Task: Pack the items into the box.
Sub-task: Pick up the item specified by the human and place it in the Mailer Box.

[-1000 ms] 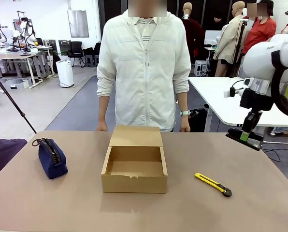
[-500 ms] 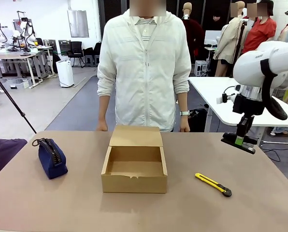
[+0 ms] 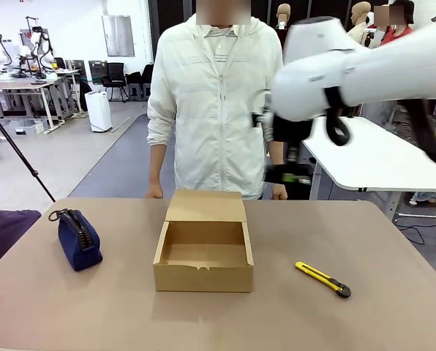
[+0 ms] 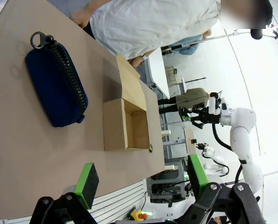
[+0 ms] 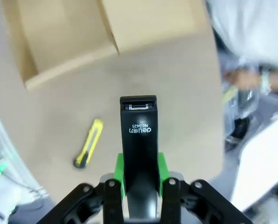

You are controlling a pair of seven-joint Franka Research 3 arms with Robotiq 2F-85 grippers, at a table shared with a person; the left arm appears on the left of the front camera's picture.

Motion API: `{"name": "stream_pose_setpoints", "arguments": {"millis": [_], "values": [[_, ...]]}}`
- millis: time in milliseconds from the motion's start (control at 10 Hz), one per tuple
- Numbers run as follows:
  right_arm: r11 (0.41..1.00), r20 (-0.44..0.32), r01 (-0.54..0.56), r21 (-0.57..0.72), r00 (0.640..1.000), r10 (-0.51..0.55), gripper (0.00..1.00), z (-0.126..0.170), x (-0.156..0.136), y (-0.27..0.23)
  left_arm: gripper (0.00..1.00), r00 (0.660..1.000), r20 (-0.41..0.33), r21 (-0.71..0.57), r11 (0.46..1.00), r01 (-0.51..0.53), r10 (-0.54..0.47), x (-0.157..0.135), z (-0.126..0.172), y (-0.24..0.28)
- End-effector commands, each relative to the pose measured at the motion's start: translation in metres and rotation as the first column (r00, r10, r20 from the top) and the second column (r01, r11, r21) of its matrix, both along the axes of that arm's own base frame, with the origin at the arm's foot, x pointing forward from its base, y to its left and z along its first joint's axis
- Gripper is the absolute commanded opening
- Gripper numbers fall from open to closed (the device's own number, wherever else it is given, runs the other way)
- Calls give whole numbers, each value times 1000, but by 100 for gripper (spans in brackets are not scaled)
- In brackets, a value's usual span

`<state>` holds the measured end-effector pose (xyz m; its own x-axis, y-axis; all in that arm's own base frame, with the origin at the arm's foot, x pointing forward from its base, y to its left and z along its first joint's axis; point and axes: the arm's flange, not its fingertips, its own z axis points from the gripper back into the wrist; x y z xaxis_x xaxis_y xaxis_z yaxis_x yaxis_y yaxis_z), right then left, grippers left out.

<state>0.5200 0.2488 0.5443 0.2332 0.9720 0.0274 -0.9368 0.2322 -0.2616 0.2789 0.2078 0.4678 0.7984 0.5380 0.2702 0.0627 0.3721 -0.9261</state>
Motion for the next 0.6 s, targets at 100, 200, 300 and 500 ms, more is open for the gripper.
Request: {"name": "stream_pose_setpoints", "arguments": {"millis": [100,200,300,500], "values": [[930,111,-362,67,929,354,0,-12,-11,90,100,1000,21,0,1000,7,-6,-1,-1,1],[912,116,-405,68,911,396,0,-19,-28,108,100,1000,21,0,1000,7,-6,-1,-1,1],[887,84,-457,73,889,451,0,-31,-49,125,100,1000,21,0,1000,7,-6,-1,-1,1],[902,-20,-432,-15,902,432,0,-60,-71,140,100,1000,21,0,1000,7,-6,-1,-1,1]]}}
